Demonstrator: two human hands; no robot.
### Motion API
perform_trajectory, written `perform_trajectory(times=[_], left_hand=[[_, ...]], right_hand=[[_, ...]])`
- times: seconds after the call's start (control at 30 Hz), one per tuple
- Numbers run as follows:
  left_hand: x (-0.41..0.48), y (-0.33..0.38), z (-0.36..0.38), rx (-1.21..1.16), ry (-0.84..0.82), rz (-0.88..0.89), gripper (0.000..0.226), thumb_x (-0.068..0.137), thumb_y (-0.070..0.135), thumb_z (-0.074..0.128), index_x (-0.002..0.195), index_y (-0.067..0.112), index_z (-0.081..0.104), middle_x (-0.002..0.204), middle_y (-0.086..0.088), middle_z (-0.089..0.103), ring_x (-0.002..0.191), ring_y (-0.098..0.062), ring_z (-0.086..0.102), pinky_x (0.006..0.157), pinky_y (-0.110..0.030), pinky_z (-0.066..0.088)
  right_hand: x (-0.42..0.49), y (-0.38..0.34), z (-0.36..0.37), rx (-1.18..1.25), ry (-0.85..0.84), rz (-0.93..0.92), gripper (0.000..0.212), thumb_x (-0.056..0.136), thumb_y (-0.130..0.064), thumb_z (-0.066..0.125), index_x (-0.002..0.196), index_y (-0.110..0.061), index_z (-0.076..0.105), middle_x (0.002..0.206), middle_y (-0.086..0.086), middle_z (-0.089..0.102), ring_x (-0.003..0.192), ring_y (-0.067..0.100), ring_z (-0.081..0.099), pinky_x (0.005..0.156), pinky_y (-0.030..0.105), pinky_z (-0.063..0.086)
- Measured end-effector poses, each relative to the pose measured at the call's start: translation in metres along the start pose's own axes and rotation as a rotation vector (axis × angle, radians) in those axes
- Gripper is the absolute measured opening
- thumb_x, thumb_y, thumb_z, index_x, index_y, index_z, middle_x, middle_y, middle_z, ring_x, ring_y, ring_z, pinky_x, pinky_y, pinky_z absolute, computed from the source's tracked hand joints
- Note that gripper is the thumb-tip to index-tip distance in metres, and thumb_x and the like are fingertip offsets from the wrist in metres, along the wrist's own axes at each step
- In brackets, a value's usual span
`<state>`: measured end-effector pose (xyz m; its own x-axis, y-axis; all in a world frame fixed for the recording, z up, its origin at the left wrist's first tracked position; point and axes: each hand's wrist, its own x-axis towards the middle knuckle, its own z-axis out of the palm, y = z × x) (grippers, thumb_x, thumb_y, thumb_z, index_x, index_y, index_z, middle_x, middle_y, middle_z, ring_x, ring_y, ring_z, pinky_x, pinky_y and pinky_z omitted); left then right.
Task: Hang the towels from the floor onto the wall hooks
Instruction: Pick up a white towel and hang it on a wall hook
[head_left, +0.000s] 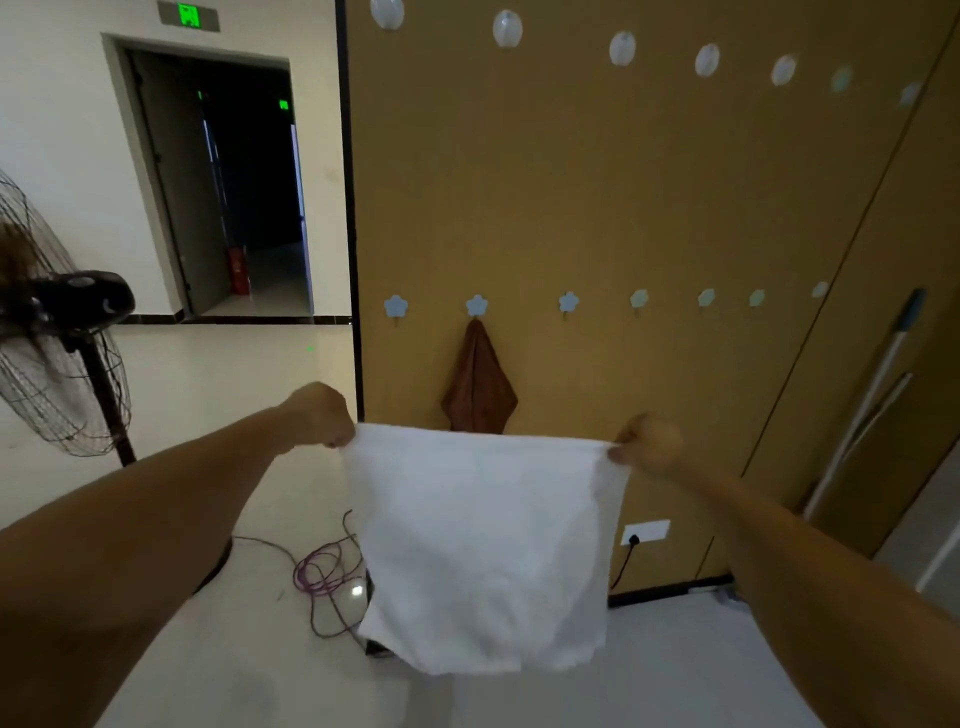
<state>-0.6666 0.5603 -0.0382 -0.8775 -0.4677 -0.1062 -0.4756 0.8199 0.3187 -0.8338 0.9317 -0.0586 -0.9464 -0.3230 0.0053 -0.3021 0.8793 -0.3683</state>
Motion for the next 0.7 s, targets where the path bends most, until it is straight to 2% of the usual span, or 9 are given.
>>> perform_trajectory(times=[0.07, 0.13, 0.23, 0.3, 0.4, 0.47, 0.57, 0.63, 0.7], left_hand=[[0.008, -0.002, -0.007, -0.293, 0.190, -0.050, 0.020, 0.070, 0.004, 0.062, 0.056, 0.007, 0.049, 0.070, -0.008, 0.049, 0.068, -0.023, 0.046, 0.055, -0.025, 0.034], [0.013, -0.006, -0.011, -0.439, 0.320, -0.085, 0.018, 0.070, 0.003, 0.061, 0.056, 0.002, 0.050, 0.065, -0.009, 0.046, 0.066, -0.023, 0.044, 0.055, -0.025, 0.033], [0.021, -0.013, -0.013, -0.559, 0.462, -0.084, 0.018, 0.079, 0.008, 0.055, 0.077, -0.009, 0.060, 0.084, -0.020, 0.059, 0.076, -0.026, 0.049, 0.067, -0.032, 0.040], [0.023, -0.019, -0.018, -0.753, 0.524, -0.077, 0.015, 0.081, 0.009, 0.055, 0.076, -0.005, 0.059, 0.093, -0.021, 0.062, 0.082, -0.026, 0.052, 0.070, -0.034, 0.042], [0.024, -0.027, -0.027, -0.986, 0.536, -0.031, 0.017, 0.081, 0.003, 0.051, 0.065, 0.009, 0.048, 0.085, -0.017, 0.056, 0.087, -0.028, 0.055, 0.067, -0.032, 0.040], [0.022, -0.030, -0.032, -1.103, 0.508, 0.006, 0.017, 0.079, -0.003, 0.047, 0.068, 0.009, 0.049, 0.080, -0.009, 0.058, 0.083, -0.024, 0.056, 0.066, -0.029, 0.043], [0.018, -0.036, -0.040, -1.138, 0.510, 0.037, 0.023, 0.077, -0.007, 0.042, 0.066, 0.011, 0.052, 0.075, -0.003, 0.063, 0.076, -0.019, 0.057, 0.065, -0.028, 0.044], [0.016, -0.042, -0.046, -1.048, 0.547, 0.067, 0.022, 0.079, -0.001, 0.046, 0.065, 0.014, 0.053, 0.071, -0.001, 0.060, 0.072, -0.017, 0.054, 0.062, -0.026, 0.040], [0.014, -0.050, -0.050, -0.950, 0.491, 0.141, 0.011, 0.084, 0.019, 0.052, 0.074, 0.019, 0.056, 0.073, 0.000, 0.059, 0.068, -0.015, 0.052, 0.062, -0.026, 0.041]], right_hand=[[0.006, -0.010, -0.003, 0.080, 0.085, 0.011, 0.017, 0.086, -0.021, 0.066, 0.094, -0.006, 0.066, 0.091, 0.007, 0.063, 0.080, 0.019, 0.058, 0.066, 0.030, 0.046], [0.005, -0.023, -0.008, 0.212, 0.143, 0.017, 0.011, 0.083, -0.017, 0.067, 0.078, -0.009, 0.061, 0.077, 0.003, 0.060, 0.070, 0.017, 0.056, 0.059, 0.029, 0.045], [0.004, -0.043, -0.012, 0.419, 0.277, 0.002, 0.019, 0.080, -0.012, 0.067, 0.067, -0.013, 0.052, 0.066, 0.001, 0.053, 0.064, 0.016, 0.050, 0.053, 0.028, 0.037], [0.003, -0.058, -0.010, 0.616, 0.373, -0.017, 0.029, 0.077, -0.008, 0.065, 0.063, -0.015, 0.041, 0.060, -0.001, 0.044, 0.056, 0.014, 0.041, 0.050, 0.027, 0.031], [0.007, -0.083, -0.002, 0.830, 0.432, -0.016, 0.024, 0.080, -0.003, 0.057, 0.069, -0.017, 0.042, 0.065, -0.002, 0.044, 0.059, 0.013, 0.041, 0.050, 0.026, 0.034], [0.011, -0.104, 0.003, 0.856, 0.409, 0.011, 0.012, 0.087, -0.006, 0.047, 0.079, -0.014, 0.048, 0.071, -0.001, 0.047, 0.065, 0.015, 0.043, 0.054, 0.027, 0.035], [0.014, -0.136, 0.011, 0.845, 0.302, -0.034, 0.014, 0.093, -0.014, 0.043, 0.087, -0.012, 0.055, 0.082, 0.002, 0.054, 0.070, 0.015, 0.048, 0.059, 0.027, 0.037], [0.010, -0.156, 0.014, 0.851, 0.158, -0.159, 0.019, 0.088, -0.037, 0.054, 0.082, -0.019, 0.059, 0.083, -0.005, 0.062, 0.073, 0.012, 0.057, 0.063, 0.026, 0.044], [0.006, -0.171, 0.016, 0.673, -0.001, -0.327, 0.036, 0.067, -0.060, 0.070, 0.082, -0.029, 0.062, 0.081, -0.015, 0.067, 0.073, 0.003, 0.063, 0.062, 0.020, 0.048]])
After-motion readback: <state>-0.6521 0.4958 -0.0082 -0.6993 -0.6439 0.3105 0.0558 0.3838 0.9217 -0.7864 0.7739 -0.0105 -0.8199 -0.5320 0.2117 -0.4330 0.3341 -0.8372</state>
